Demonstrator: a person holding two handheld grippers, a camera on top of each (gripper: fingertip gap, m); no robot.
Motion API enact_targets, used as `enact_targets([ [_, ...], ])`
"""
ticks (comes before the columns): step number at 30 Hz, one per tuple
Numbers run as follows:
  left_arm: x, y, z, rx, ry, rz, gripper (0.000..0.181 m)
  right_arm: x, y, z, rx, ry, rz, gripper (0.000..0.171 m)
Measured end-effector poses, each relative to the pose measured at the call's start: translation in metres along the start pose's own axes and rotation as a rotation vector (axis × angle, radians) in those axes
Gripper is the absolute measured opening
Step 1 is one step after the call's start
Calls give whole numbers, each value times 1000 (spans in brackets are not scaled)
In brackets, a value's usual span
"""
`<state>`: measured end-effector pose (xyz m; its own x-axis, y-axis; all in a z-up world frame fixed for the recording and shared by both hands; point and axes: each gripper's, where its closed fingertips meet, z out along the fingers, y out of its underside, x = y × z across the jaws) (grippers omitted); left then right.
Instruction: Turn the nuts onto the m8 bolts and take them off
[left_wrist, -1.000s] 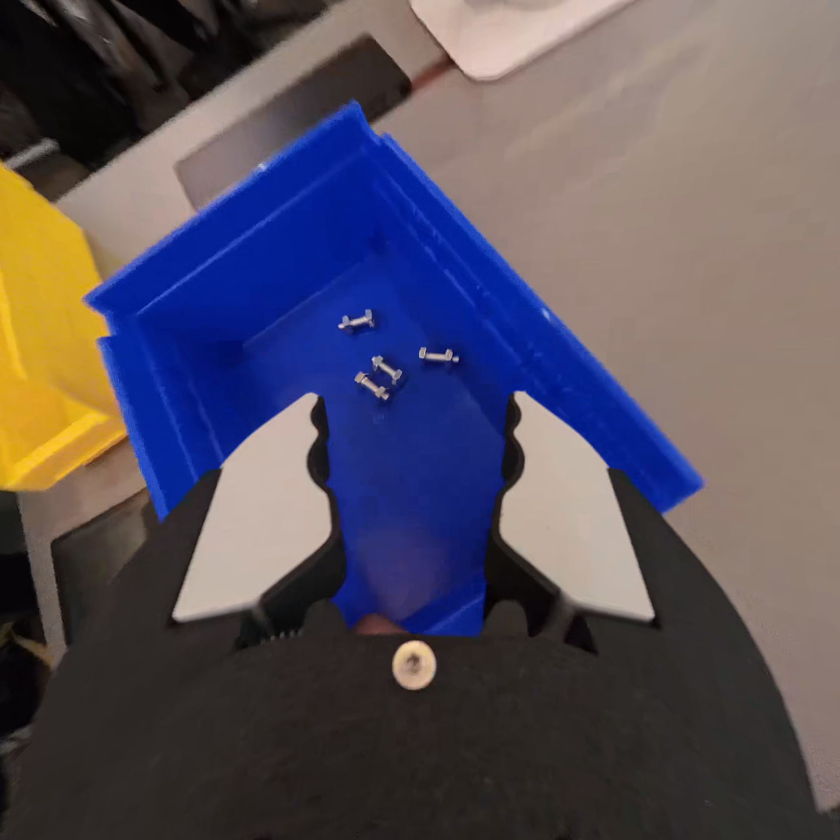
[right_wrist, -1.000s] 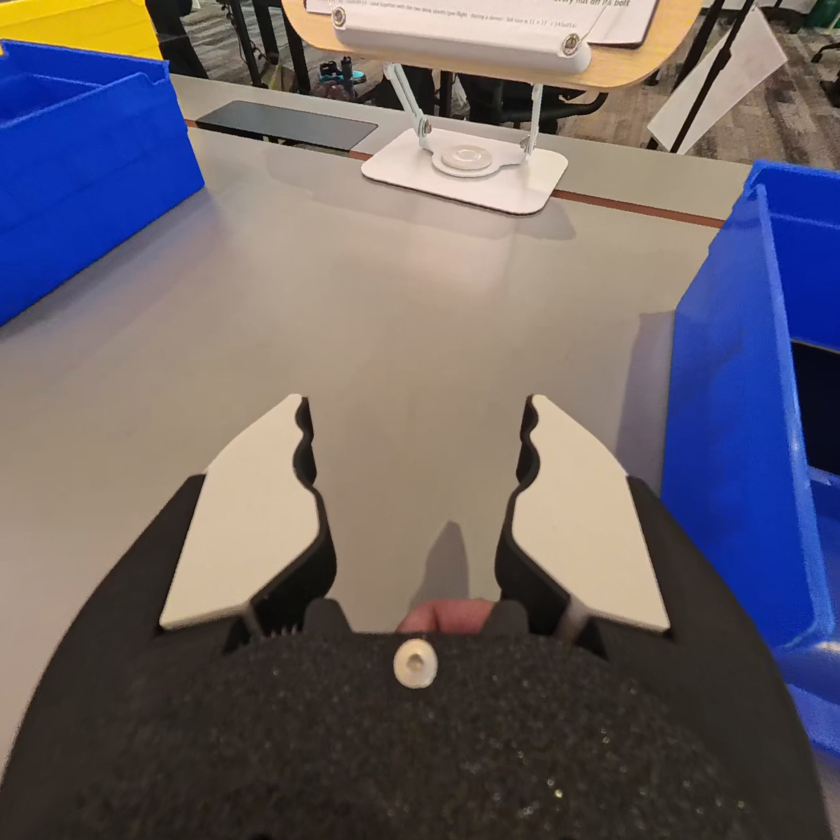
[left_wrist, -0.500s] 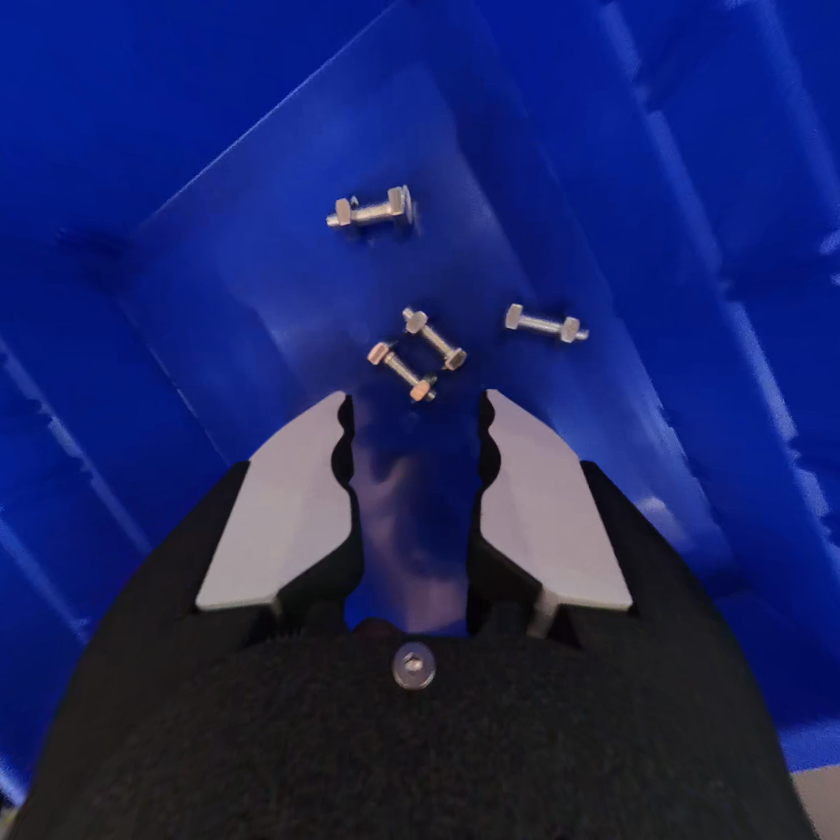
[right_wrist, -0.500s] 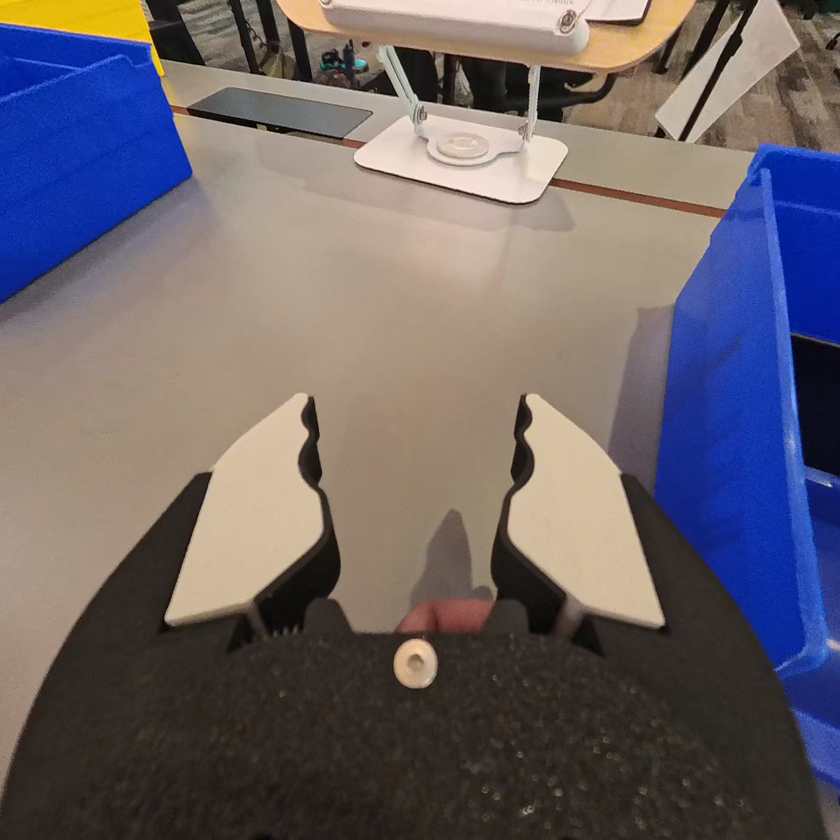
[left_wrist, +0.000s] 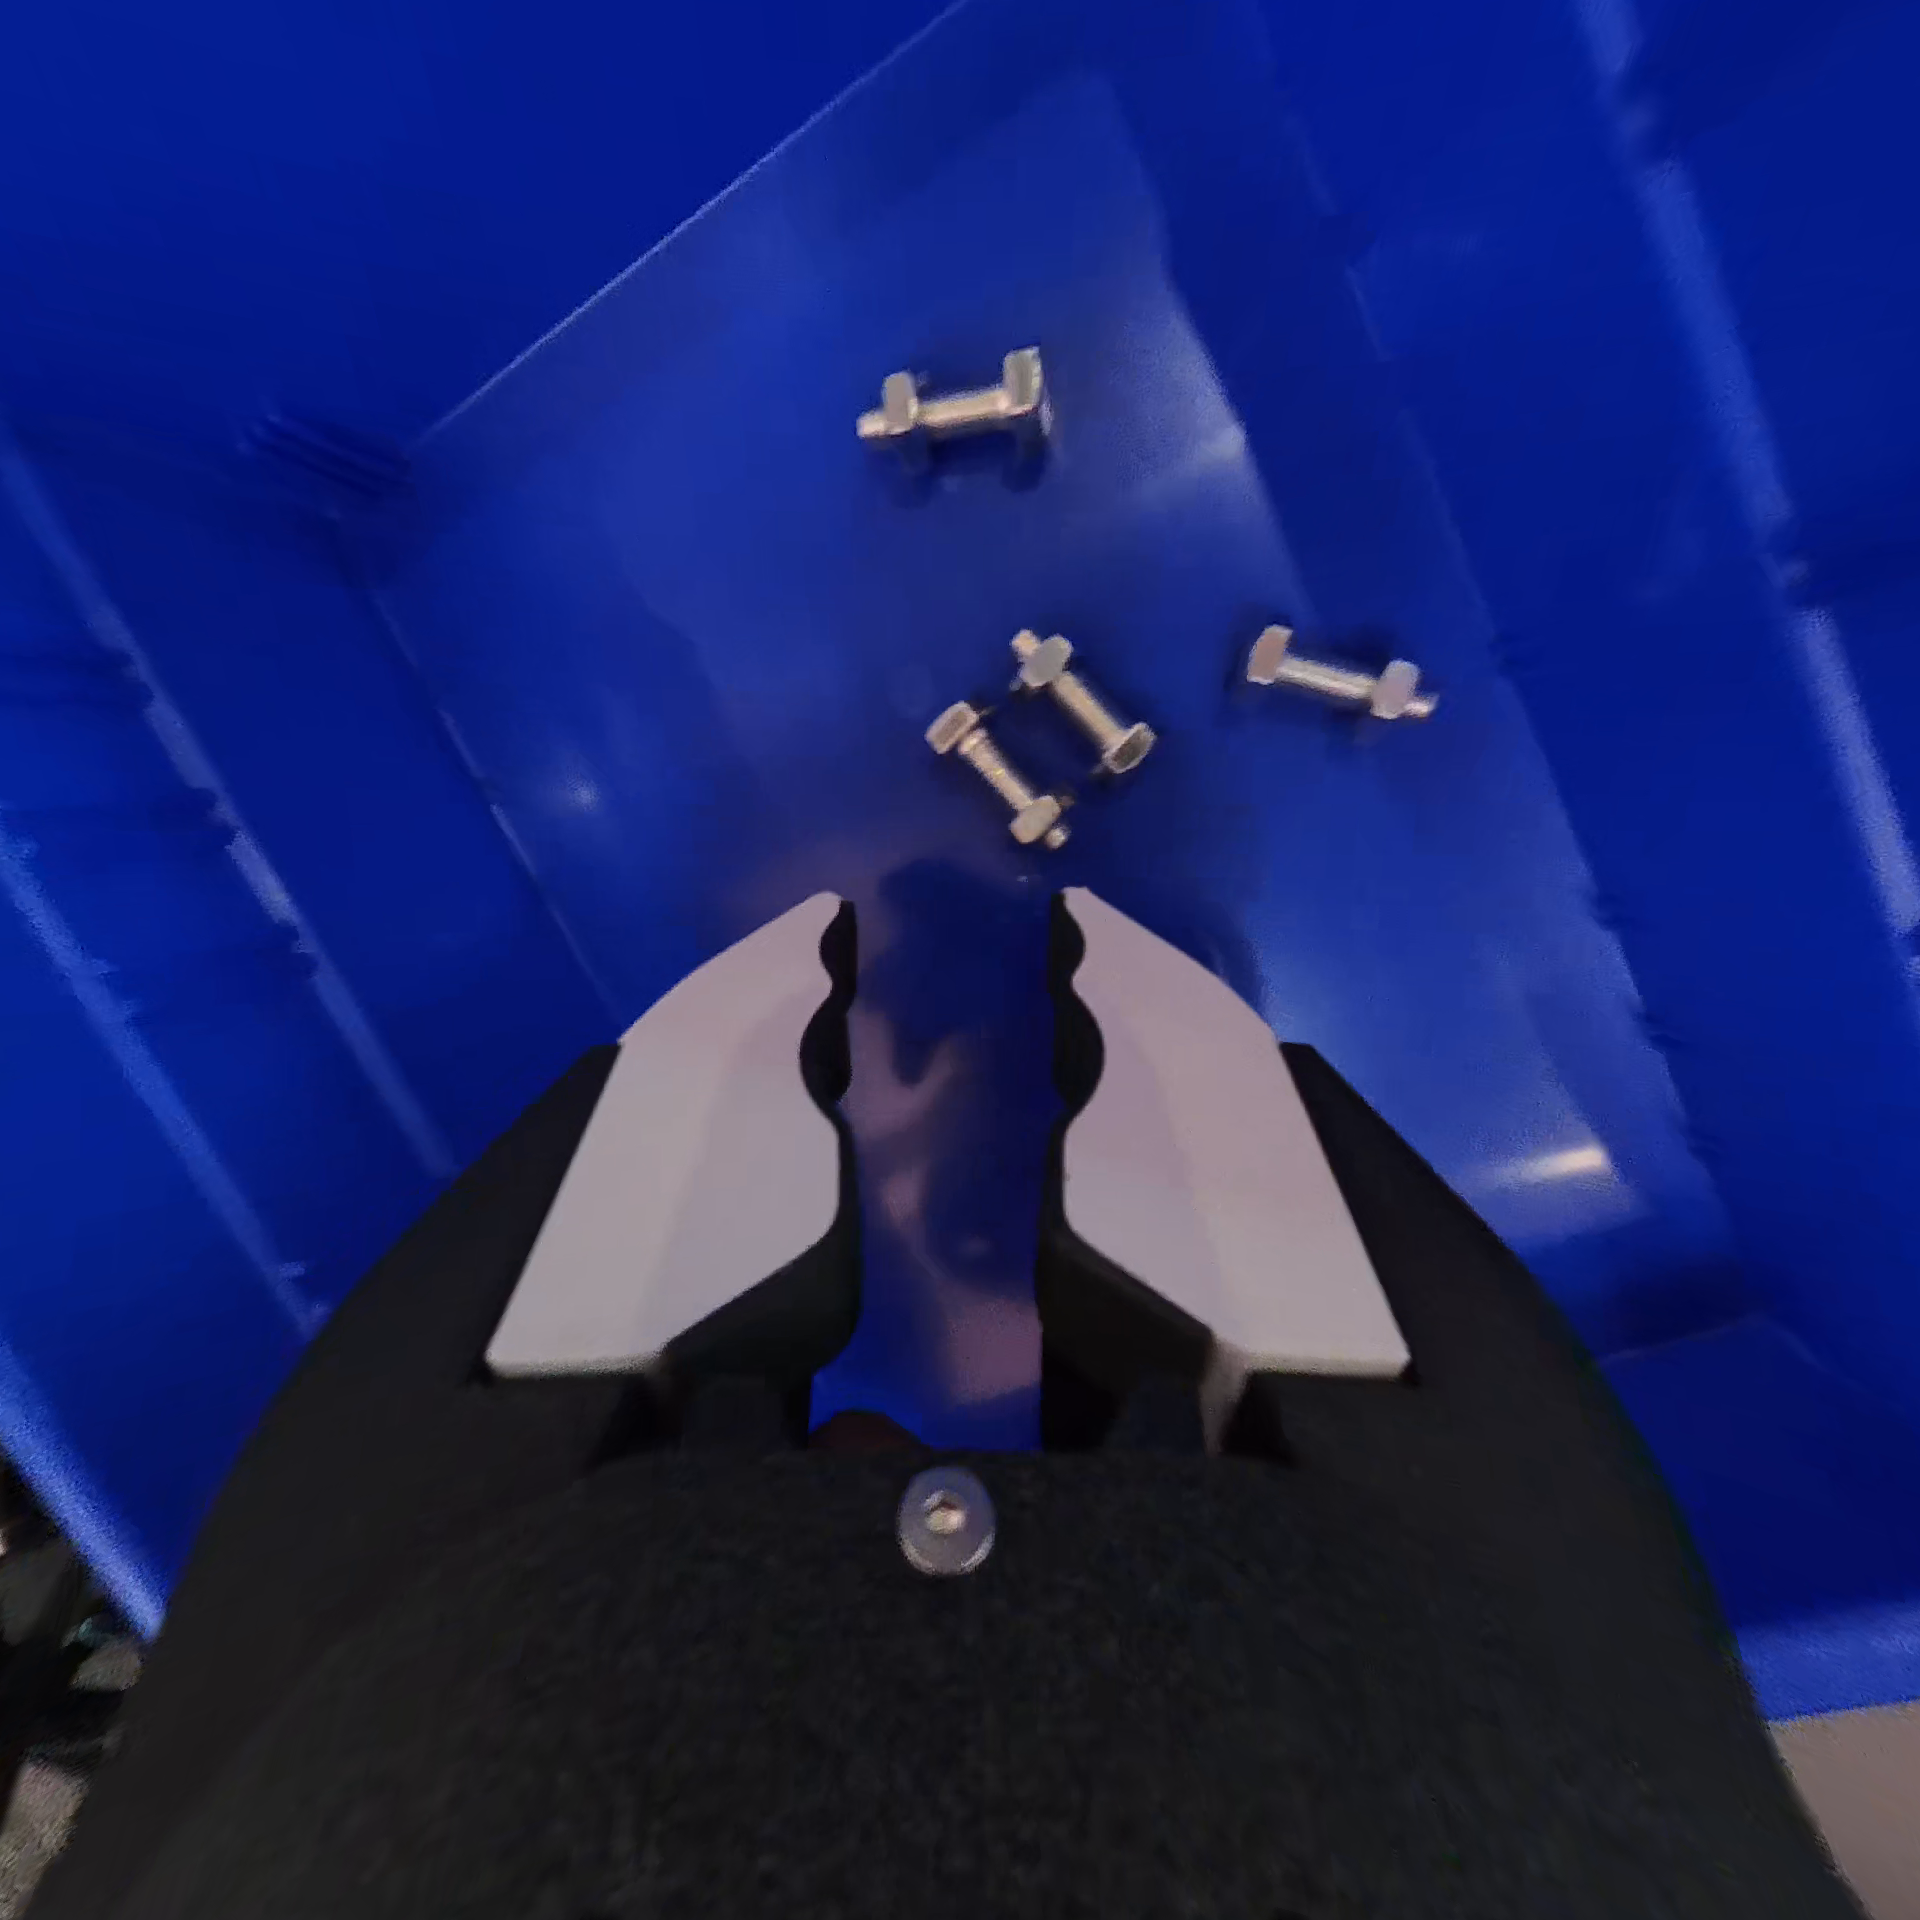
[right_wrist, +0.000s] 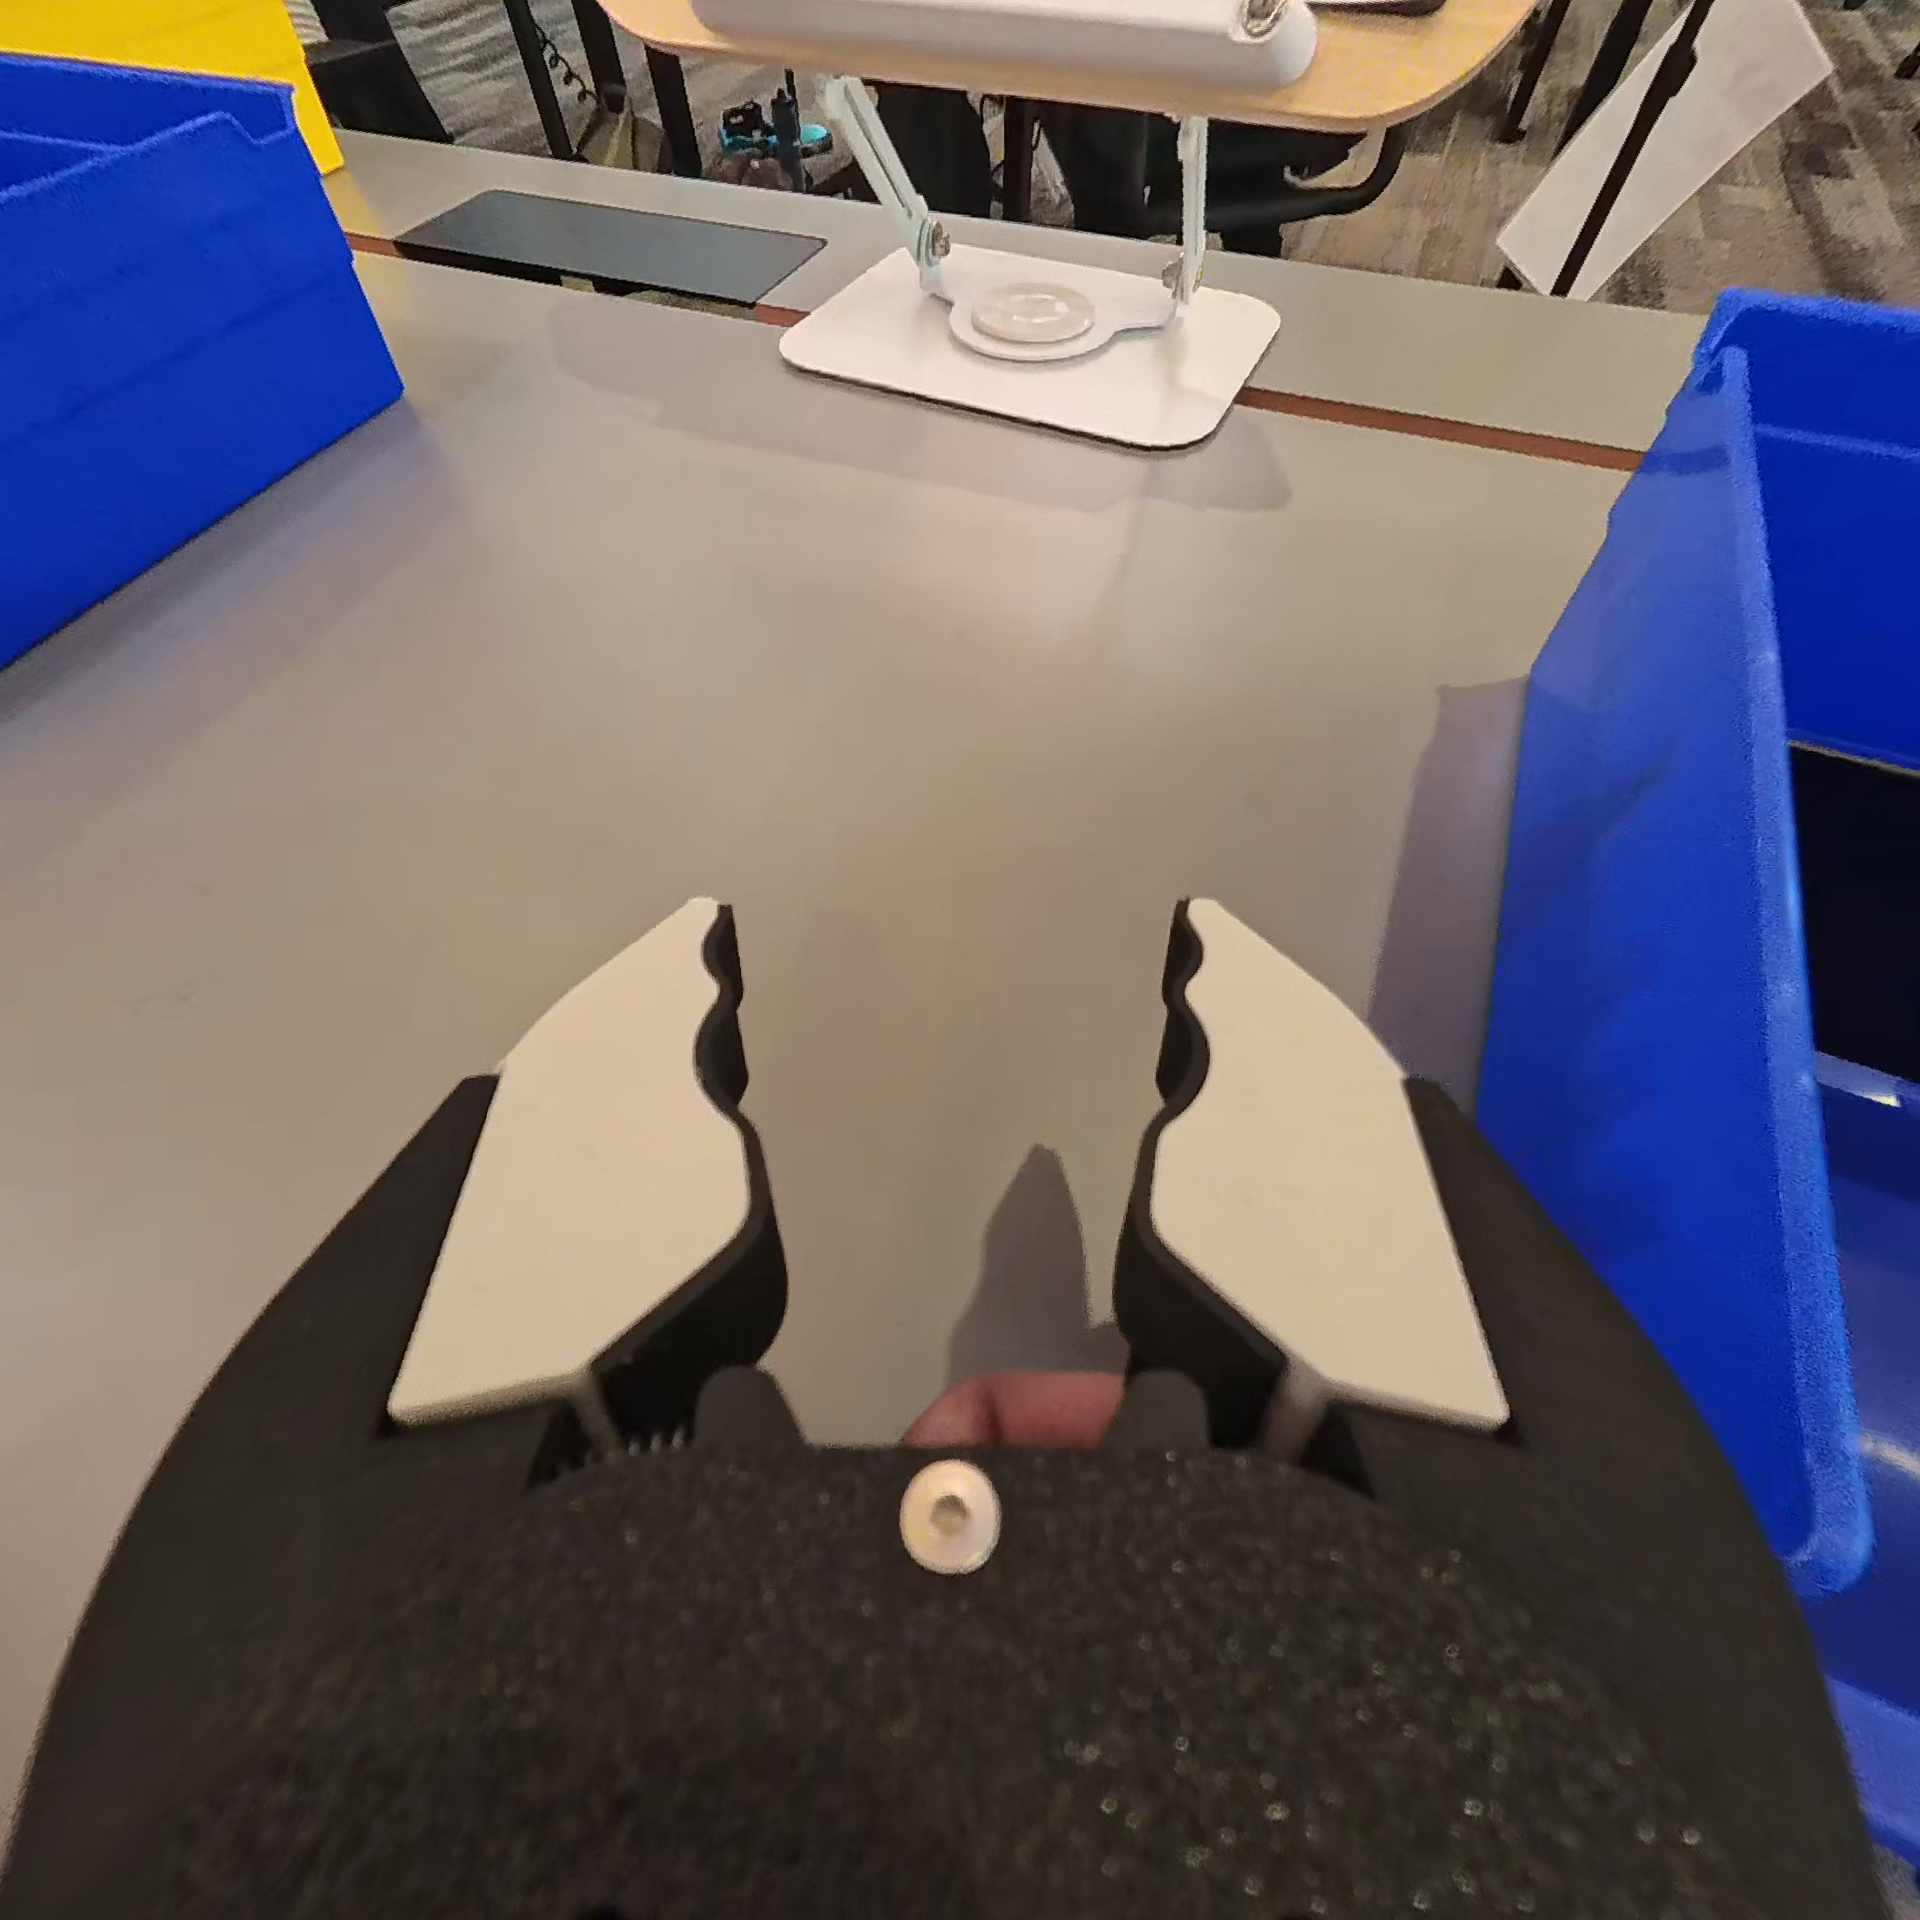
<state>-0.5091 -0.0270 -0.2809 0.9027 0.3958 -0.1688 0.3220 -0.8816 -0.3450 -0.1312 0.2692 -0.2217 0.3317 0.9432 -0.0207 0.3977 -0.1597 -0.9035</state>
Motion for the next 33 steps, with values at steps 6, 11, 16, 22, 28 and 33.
enact_targets([
  [6, 4, -9, 8, 35, 17, -40, 40, -2, -2, 4, -5, -5, -14, 77],
  [11, -18, -3, 10, 0, -90, -29, 37, 4, -1, 0, -5, 8, -6, 76],
  [16, -33, -1, 7, 9, -138, -70, 33, 5, 1, 0, -10, 5, 0, 75],
  [22, -13, -19, 0, 45, -104, 91, 36, 1, 1, 2, -15, -4, -13, 74],
  [28, 0, -23, 9, -42, -17, 135, 33, 5, 2, -2, -14, 8, -6, 74],
  [33, 5, -28, 19, -121, 92, 133, 30, 7, 3, -5, -17, 17, -5, 73],
])
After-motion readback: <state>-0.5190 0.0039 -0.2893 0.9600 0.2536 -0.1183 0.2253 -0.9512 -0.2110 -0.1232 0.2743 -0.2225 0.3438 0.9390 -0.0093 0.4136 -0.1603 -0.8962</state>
